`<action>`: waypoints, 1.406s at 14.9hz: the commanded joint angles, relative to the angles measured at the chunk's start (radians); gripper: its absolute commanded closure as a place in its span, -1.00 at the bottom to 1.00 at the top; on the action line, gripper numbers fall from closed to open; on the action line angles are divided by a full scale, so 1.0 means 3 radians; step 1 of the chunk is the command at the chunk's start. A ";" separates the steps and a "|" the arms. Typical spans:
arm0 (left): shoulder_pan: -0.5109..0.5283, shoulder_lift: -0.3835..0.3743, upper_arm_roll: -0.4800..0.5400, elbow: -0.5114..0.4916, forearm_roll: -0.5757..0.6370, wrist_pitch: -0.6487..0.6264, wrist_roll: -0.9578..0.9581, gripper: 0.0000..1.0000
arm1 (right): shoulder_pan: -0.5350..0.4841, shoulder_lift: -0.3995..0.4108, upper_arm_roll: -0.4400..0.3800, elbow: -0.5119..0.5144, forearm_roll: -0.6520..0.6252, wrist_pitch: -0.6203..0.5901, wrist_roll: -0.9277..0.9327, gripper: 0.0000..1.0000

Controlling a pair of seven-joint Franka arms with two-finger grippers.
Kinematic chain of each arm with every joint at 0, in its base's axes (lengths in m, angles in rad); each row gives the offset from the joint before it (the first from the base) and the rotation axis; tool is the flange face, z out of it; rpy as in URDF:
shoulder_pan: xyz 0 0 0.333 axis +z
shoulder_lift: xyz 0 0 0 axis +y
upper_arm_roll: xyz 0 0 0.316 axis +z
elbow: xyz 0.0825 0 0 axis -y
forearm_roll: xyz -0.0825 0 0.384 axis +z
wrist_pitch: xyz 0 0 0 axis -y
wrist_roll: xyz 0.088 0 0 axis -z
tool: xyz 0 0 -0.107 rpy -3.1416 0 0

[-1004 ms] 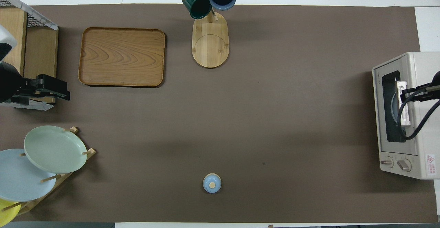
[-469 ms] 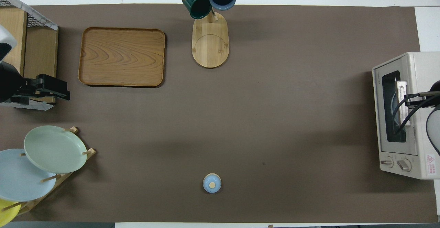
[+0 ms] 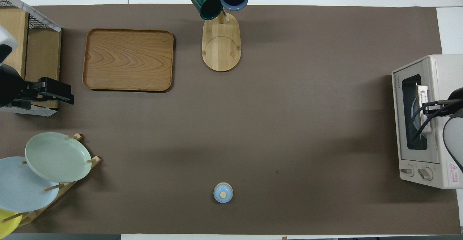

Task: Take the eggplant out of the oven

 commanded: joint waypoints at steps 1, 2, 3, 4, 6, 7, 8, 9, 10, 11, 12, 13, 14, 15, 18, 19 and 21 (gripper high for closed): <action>0.0033 -0.0025 -0.0022 -0.0012 -0.0030 0.0065 -0.0028 -1.00 | -0.0081 -0.0033 0.0029 -0.0128 -0.0009 0.0115 0.0021 1.00; 0.0028 -0.0025 -0.0022 -0.0012 -0.0030 0.0065 -0.0028 -1.00 | -0.0081 -0.0033 0.0029 -0.0133 -0.0009 0.0115 0.0026 1.00; 0.0028 -0.0025 -0.0022 -0.0012 -0.0030 0.0070 -0.0023 -1.00 | -0.0081 -0.0033 0.0034 -0.0148 -0.0009 0.0120 0.0031 1.00; 0.0028 -0.0025 -0.0022 -0.0012 -0.0030 0.0075 -0.0023 -1.00 | -0.0081 -0.0028 0.0029 -0.0174 -0.0009 0.0120 0.0021 1.00; 0.0033 -0.0025 -0.0022 -0.0012 -0.0030 0.0070 -0.0018 -1.00 | -0.0137 -0.0028 0.0029 -0.0240 -0.0009 0.0216 0.0016 1.00; 0.0038 -0.0025 -0.0022 -0.0012 -0.0030 0.0065 -0.0018 -1.00 | -0.0158 -0.0028 0.0029 -0.0286 -0.0009 0.0288 0.0006 1.00; 0.0043 -0.0025 -0.0022 -0.0012 -0.0030 0.0065 -0.0023 -1.00 | -0.0153 -0.0028 0.0029 -0.0322 -0.0004 0.0329 -0.0005 1.00; 0.0038 -0.0025 -0.0022 -0.0012 -0.0030 0.0065 -0.0023 -1.00 | -0.0148 -0.0022 0.0034 -0.0363 0.0001 0.0380 0.0000 1.00; 0.0033 -0.0025 -0.0022 -0.0007 -0.0030 0.0065 -0.0023 -1.00 | -0.0112 -0.0012 0.0034 -0.0389 0.0062 0.0431 0.0000 1.00; 0.0018 -0.0030 -0.0022 -0.0007 -0.0030 0.0065 -0.0023 -1.00 | -0.0102 0.0003 0.0034 -0.0399 0.0164 0.0472 -0.0005 1.00; 0.0012 -0.0030 -0.0022 -0.0007 -0.0030 0.0065 -0.0023 -1.00 | -0.0086 0.0044 0.0039 -0.0404 0.0226 0.0498 -0.0005 1.00; 0.0002 -0.0030 -0.0027 -0.0007 -0.0030 0.0065 -0.0023 -1.00 | 0.0020 0.0090 0.0039 -0.0414 0.0262 0.0559 0.0000 1.00; 0.0002 -0.0030 -0.0027 -0.0007 -0.0030 0.0070 -0.0023 -1.00 | 0.0067 0.0131 0.0039 -0.0455 0.0272 0.0656 0.0011 1.00; 0.0002 -0.0030 -0.0027 -0.0002 -0.0030 0.0070 -0.0023 -1.00 | 0.0077 0.0161 0.0039 -0.0501 0.0283 0.0768 0.0011 1.00; 0.0002 -0.0030 -0.0027 -0.0007 -0.0030 0.0070 -0.0018 -1.00 | 0.0184 0.0309 0.0039 -0.0599 0.0344 0.1040 0.0011 1.00; 0.0002 -0.0030 -0.0027 -0.0007 -0.0030 0.0070 -0.0018 -1.00 | 0.0185 0.0345 0.0039 -0.0599 0.0344 0.1086 0.0011 1.00; 0.0002 -0.0030 -0.0027 -0.0007 -0.0030 0.0075 -0.0023 -1.00 | 0.0190 0.0407 0.0039 -0.0614 0.0344 0.1209 0.0011 1.00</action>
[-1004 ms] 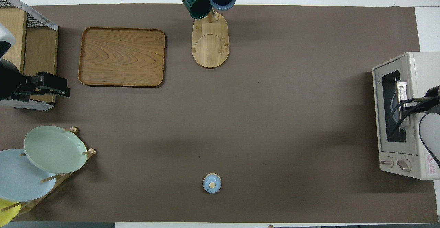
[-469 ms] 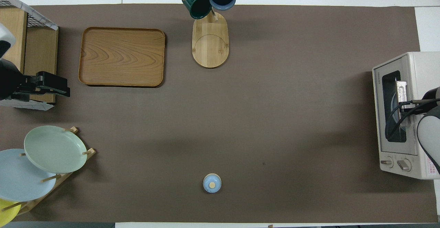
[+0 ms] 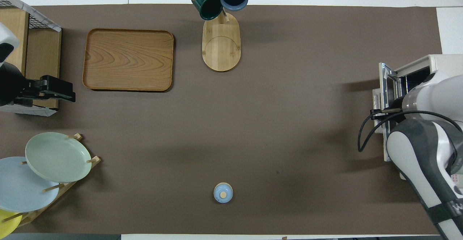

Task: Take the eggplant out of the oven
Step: 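Pull the oven door down and open with the right gripper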

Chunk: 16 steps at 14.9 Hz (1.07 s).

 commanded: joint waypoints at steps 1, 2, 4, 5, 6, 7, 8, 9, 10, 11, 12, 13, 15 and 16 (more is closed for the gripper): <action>0.0003 -0.0030 -0.0003 -0.0007 -0.0030 0.0039 -0.0023 -1.00 | -0.0136 0.0310 -0.0075 -0.0025 -0.0129 0.0491 -0.0066 1.00; 0.0003 -0.0030 -0.0003 -0.0007 -0.0030 0.0039 -0.0023 -1.00 | -0.0080 0.0320 -0.0075 -0.0071 -0.0129 0.0578 -0.0061 1.00; 0.0003 -0.0030 -0.0003 -0.0007 -0.0030 0.0039 -0.0023 -1.00 | -0.0018 0.0346 -0.0075 -0.0148 -0.0119 0.0731 0.0010 1.00; 0.0003 -0.0030 -0.0003 -0.0007 -0.0030 0.0039 -0.0018 -1.00 | -0.0018 0.0396 -0.0075 -0.0163 -0.0119 0.0747 0.0041 1.00; 0.0008 -0.0030 -0.0003 -0.0007 -0.0030 0.0039 -0.0023 -1.00 | -0.0018 0.0442 -0.0075 -0.0164 -0.0114 0.0818 0.0046 1.00; 0.0013 -0.0030 -0.0003 -0.0007 -0.0030 0.0039 -0.0023 -1.00 | -0.0018 0.0478 -0.0075 -0.0179 -0.0103 0.0895 0.0046 1.00; 0.0023 -0.0030 -0.0003 -0.0007 -0.0030 0.0039 -0.0018 -1.00 | -0.0018 0.0519 -0.0075 -0.0184 -0.0068 0.0906 0.0046 1.00; 0.0029 -0.0030 -0.0003 -0.0007 -0.0030 0.0039 -0.0018 -1.00 | -0.0018 0.0535 -0.0075 -0.0184 0.0008 0.0911 0.0046 1.00; 0.0029 -0.0030 -0.0003 -0.0007 -0.0030 0.0039 -0.0013 -1.00 | -0.0018 0.0535 -0.0075 -0.0189 0.0045 0.0906 0.0046 1.00; 0.0029 -0.0030 -0.0003 -0.0007 -0.0030 0.0039 -0.0008 -1.00 | -0.0018 0.0530 -0.0075 -0.0204 0.0065 0.0906 0.0051 1.00; 0.0029 -0.0030 -0.0003 -0.0007 -0.0035 0.0039 -0.0008 -1.00 | -0.0008 0.0525 -0.0075 -0.0230 0.0111 0.0906 0.0067 1.00; 0.0029 -0.0030 -0.0003 -0.0007 -0.0030 0.0039 -0.0008 -1.00 | 0.0053 0.0520 -0.0075 -0.0235 0.0182 0.0890 0.0102 1.00; 0.0013 -0.0030 -0.0003 -0.0007 -0.0030 0.0039 -0.0008 -1.00 | 0.0089 0.0520 -0.0075 -0.0235 0.0229 0.0860 0.0123 1.00; 0.0013 -0.0030 -0.0003 -0.0007 -0.0030 0.0039 -0.0008 -1.00 | 0.0094 0.0510 -0.0075 -0.0230 0.0254 0.0839 0.0138 1.00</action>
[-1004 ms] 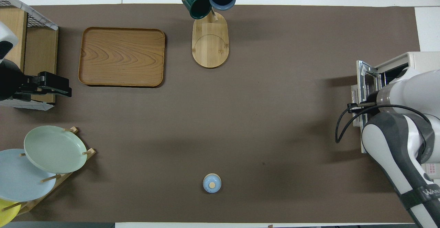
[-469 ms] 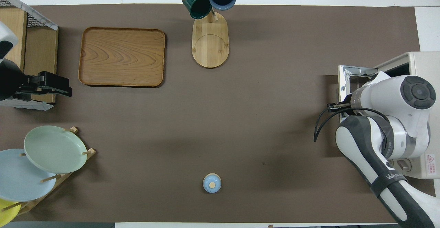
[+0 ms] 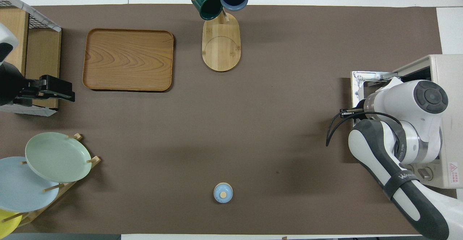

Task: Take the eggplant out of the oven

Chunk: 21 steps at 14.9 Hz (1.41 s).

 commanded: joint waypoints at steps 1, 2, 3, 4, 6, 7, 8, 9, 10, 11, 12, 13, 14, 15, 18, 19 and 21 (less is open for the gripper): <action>0.0013 -0.0030 -0.0006 -0.0007 -0.0030 0.0033 -0.0008 -1.00 | -0.0050 -0.0012 -0.0083 0.0028 0.0004 -0.0005 0.0024 1.00; 0.0013 -0.0030 -0.0006 -0.0007 -0.0030 0.0033 -0.0008 -1.00 | -0.0050 -0.0002 -0.0083 0.0048 0.0025 -0.0066 0.0029 1.00; 0.0013 -0.0030 -0.0006 -0.0007 -0.0030 0.0033 -0.0008 -1.00 | -0.0050 -0.0002 -0.0083 0.0069 0.0066 -0.0097 0.0034 1.00; 0.0013 -0.0030 -0.0006 -0.0007 -0.0030 0.0038 -0.0008 -1.00 | -0.0045 -0.0002 -0.0083 0.0069 0.0147 -0.0113 0.0044 1.00; 0.0018 -0.0030 -0.0006 -0.0007 -0.0030 0.0038 -0.0008 -1.00 | -0.0040 -0.0002 -0.0077 0.0120 0.0173 -0.0194 0.0044 1.00; 0.0018 -0.0030 -0.0006 -0.0012 -0.0030 0.0038 -0.0008 -1.00 | 0.0001 0.0003 -0.0077 0.0160 0.0173 -0.0245 0.0049 1.00; 0.0018 -0.0030 -0.0006 -0.0007 -0.0030 0.0038 -0.0008 -1.00 | 0.0021 -0.0002 -0.0077 0.0191 0.0173 -0.0281 0.0055 1.00; 0.0018 -0.0030 -0.0006 -0.0007 -0.0030 0.0038 -0.0013 -1.00 | 0.0027 -0.0012 -0.0077 0.0197 0.0173 -0.0297 0.0115 1.00; 0.0013 -0.0030 -0.0006 -0.0007 -0.0030 0.0043 -0.0013 -1.00 | 0.0057 -0.0012 -0.0077 0.0197 0.0173 -0.0312 0.0187 1.00; 0.0018 -0.0024 -0.0006 -0.0002 -0.0030 0.0043 -0.0013 -1.00 | 0.0113 -0.0012 -0.0077 0.0197 0.0173 -0.0327 0.0233 1.00; 0.0023 -0.0030 -0.0006 -0.0002 -0.0030 0.0043 -0.0013 -1.00 | 0.0119 -0.0012 -0.0077 0.0197 0.0173 -0.0328 0.0239 1.00; 0.0023 -0.0024 -0.0006 -0.0002 -0.0030 0.0043 -0.0013 -1.00 | 0.0119 -0.0012 -0.0083 0.0207 0.0173 -0.0333 0.0229 1.00; 0.0023 -0.0024 -0.0006 -0.0002 -0.0030 0.0043 -0.0013 -1.00 | 0.0119 -0.0002 -0.0083 0.0258 0.0168 -0.0358 0.0234 1.00; 0.0018 -0.0024 -0.0006 -0.0002 -0.0030 0.0043 -0.0013 -1.00 | 0.0119 -0.0002 -0.0083 0.0304 0.0148 -0.0444 0.0239 0.52; 0.0018 -0.0024 -0.0006 -0.0002 -0.0030 0.0063 -0.0003 -1.00 | 0.0088 -0.0073 -0.0098 0.0615 -0.0020 -0.0944 0.0198 -0.08; 0.0018 -0.0030 -0.0006 -0.0002 -0.0030 0.0063 -0.0003 -1.00 | 0.0083 -0.0099 -0.0098 0.0808 -0.0208 -0.1230 0.0203 -0.08; 0.0018 -0.0024 -0.0006 -0.0002 -0.0030 0.0063 0.0002 -1.00 | 0.0083 -0.0094 -0.0093 0.0999 -0.0526 -0.1472 0.0198 -0.08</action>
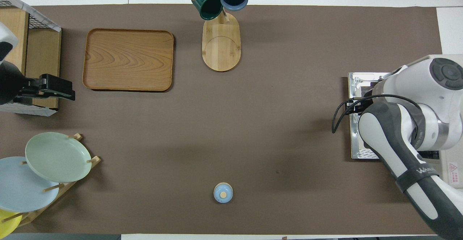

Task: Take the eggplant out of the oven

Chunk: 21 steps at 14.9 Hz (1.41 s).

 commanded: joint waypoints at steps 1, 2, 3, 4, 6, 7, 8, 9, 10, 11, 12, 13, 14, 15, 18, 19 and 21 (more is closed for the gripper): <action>0.0018 -0.0024 -0.0006 -0.0002 -0.0030 0.0033 0.0002 -1.00 | -0.0033 -0.0021 -0.0004 0.0193 -0.0332 -0.0242 -0.0025 -0.08; 0.0018 -0.0024 -0.0006 -0.0002 -0.0030 0.0033 0.0002 -1.00 | -0.0084 -0.0026 -0.0004 0.0167 -0.0337 -0.0227 -0.0096 -0.08; 0.0018 -0.0024 -0.0001 -0.0002 -0.0025 0.0033 -0.0003 -1.00 | -0.0140 -0.0037 -0.0004 0.0111 -0.0332 -0.0166 -0.0152 -0.08; 0.0018 -0.0024 -0.0001 -0.0002 -0.0025 0.0033 -0.0003 -1.00 | -0.0166 -0.0057 -0.0004 0.0025 -0.0337 -0.0059 -0.0188 -0.07; 0.0023 -0.0024 -0.0001 -0.0002 -0.0025 0.0033 -0.0003 -1.00 | -0.0212 -0.0118 -0.0004 -0.0190 -0.0332 0.0196 -0.0316 0.00; 0.0023 -0.0024 -0.0001 -0.0002 -0.0025 0.0028 -0.0003 -1.00 | -0.0232 -0.0144 -0.0004 -0.0297 -0.0337 0.0324 -0.0418 0.05; 0.0029 -0.0024 -0.0001 -0.0002 -0.0025 0.0028 0.0002 -1.00 | -0.0263 -0.0164 -0.0004 -0.0359 -0.0338 0.0396 -0.0525 0.07; 0.0034 -0.0024 -0.0006 -0.0002 -0.0025 0.0033 0.0002 -1.00 | -0.0294 -0.0175 -0.0004 -0.0395 -0.0332 0.0407 -0.0541 0.10; 0.0034 -0.0024 -0.0006 -0.0002 -0.0025 0.0033 -0.0003 -1.00 | -0.0309 -0.0180 -0.0004 -0.0411 -0.0332 0.0437 -0.0532 0.10; 0.0034 -0.0024 -0.0006 -0.0002 -0.0025 0.0033 -0.0008 -1.00 | -0.0309 -0.0180 -0.0004 -0.0426 -0.0332 0.0508 -0.0536 0.10; 0.0034 -0.0024 -0.0006 -0.0002 -0.0025 0.0033 -0.0008 -1.00 | -0.0309 -0.0165 -0.0004 -0.0462 -0.0332 0.0575 -0.0537 0.10; 0.0034 -0.0024 -0.0006 -0.0002 -0.0025 0.0033 0.0007 -1.00 | -0.0314 -0.0149 -0.0004 -0.0523 -0.0332 0.0682 -0.0537 0.14; 0.0034 -0.0024 -0.0006 -0.0002 -0.0025 0.0033 0.0007 -1.00 | -0.0314 -0.0159 -0.0004 -0.0574 -0.0332 0.0739 -0.0537 0.41; 0.0039 -0.0024 -0.0006 -0.0002 -0.0025 0.0033 0.0007 -1.00 | -0.0309 -0.0164 -0.0004 -0.0574 -0.0332 0.0719 -0.0547 0.99; 0.0039 -0.0024 -0.0006 -0.0002 -0.0025 0.0033 -0.0008 -1.00 | -0.0264 -0.0164 -0.0004 -0.0539 -0.0353 0.0607 -0.0572 1.00; 0.0039 -0.0024 -0.0006 -0.0002 -0.0025 0.0033 -0.0008 -1.00 | -0.0258 -0.0154 0.0007 -0.0488 -0.0353 0.0510 -0.0567 1.00; 0.0044 -0.0024 -0.0006 -0.0002 -0.0025 0.0033 -0.0018 -1.00 | -0.0121 -0.0124 0.0037 -0.0315 -0.0353 0.0306 -0.0542 1.00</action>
